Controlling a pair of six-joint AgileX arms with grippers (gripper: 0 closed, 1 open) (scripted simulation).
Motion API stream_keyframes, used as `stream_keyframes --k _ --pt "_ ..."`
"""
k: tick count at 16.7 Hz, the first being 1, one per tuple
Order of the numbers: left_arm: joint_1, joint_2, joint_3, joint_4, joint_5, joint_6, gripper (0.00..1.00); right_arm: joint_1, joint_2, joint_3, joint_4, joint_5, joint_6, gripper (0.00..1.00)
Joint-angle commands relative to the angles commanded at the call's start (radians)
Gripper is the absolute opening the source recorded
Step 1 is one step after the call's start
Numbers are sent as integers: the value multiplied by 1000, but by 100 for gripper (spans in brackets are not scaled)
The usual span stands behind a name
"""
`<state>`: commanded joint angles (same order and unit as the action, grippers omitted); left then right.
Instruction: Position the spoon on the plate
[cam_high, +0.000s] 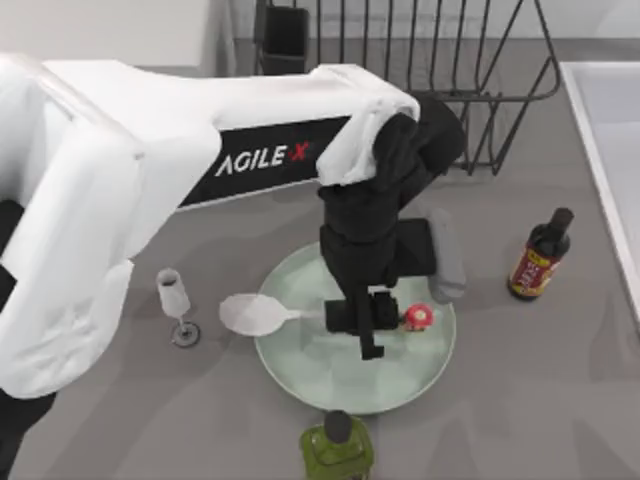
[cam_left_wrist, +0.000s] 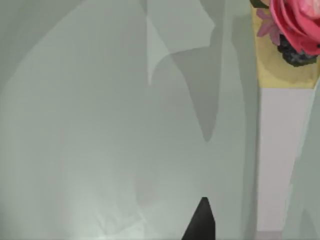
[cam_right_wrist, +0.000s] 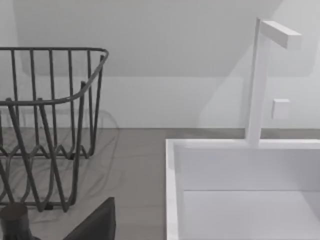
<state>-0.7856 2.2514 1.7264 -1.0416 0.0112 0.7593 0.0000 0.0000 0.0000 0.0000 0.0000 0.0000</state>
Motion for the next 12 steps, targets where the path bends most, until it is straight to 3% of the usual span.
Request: stream_keyframes --k 6,12 --pt "0 0 0 0 0 0 98 0 0 0 0 0 0 100" --pt "0 0 0 0 0 0 100 0 0 0 0 0 0 100"
